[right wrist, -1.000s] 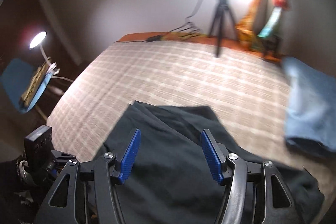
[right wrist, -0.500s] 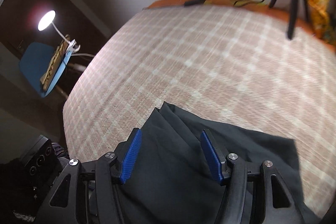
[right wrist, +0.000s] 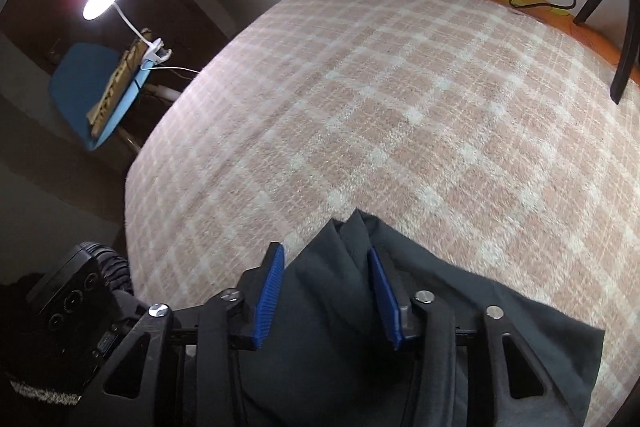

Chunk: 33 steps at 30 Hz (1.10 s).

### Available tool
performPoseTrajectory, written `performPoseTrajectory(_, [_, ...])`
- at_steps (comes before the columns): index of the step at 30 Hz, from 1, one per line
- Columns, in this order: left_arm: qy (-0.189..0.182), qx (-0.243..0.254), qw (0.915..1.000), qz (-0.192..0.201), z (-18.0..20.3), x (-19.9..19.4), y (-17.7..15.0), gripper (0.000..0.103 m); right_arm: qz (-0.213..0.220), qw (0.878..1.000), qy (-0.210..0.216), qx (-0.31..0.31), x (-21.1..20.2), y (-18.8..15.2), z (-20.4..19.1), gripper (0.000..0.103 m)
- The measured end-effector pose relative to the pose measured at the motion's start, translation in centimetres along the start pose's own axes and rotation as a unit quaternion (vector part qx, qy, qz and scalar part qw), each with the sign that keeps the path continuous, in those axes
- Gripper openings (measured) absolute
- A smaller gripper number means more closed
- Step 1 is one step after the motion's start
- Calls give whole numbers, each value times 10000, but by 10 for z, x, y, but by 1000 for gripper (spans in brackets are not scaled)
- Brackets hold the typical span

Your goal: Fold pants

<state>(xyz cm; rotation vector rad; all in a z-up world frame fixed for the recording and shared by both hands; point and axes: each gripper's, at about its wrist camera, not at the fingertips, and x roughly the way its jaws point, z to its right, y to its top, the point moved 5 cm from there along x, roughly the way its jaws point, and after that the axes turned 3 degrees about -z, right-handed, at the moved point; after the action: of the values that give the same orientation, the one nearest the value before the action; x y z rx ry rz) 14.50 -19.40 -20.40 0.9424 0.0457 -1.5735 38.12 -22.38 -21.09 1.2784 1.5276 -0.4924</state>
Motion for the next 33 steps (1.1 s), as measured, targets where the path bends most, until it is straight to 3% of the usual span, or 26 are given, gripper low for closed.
performPoseTrajectory(1, [14,30,10000,2,1,0,-1,41,-33,9999,-91,-63,3,1,-3,31])
performPoseTrajectory(3, [49,85,10000,-10,1,0,-2,36,-50,9990,-349,-292,5,0,-13,13])
performPoseTrajectory(5, [96,114,9998,-100,0,1,-4,13,5,9972,-656,-362,0,1,-16,2])
performPoseTrajectory(6, [91,104,9998,-150,-1,2,-6,10,105,9963,-785,-328,-5,2,-17,0])
performPoseTrajectory(11, [23,241,9995,-203,6,1,-15,7,545,9942,-916,-115,-30,15,-13,0])
performPoseTrajectory(20, [-5,128,9997,-218,2,2,-17,6,368,9928,-1137,-86,-3,21,2,0])
performPoseTrajectory(22, [4,76,9998,-196,1,2,-16,6,361,9909,-1296,51,-1,22,11,5])
performPoseTrajectory(24, [-14,16,9999,-140,-2,-2,-16,6,476,9910,-1190,399,-10,21,19,24])
performPoseTrajectory(26, [-65,-57,9999,-65,-5,-7,-15,6,754,9883,-1178,612,-29,17,18,33])
performPoseTrajectory(29, [-109,-70,9999,30,-7,-13,-13,6,872,9838,-1282,901,-51,3,10,40])
performPoseTrajectory(33, [-122,60,9998,122,0,-12,-9,6,630,9812,-1243,1334,-56,-24,-9,47])
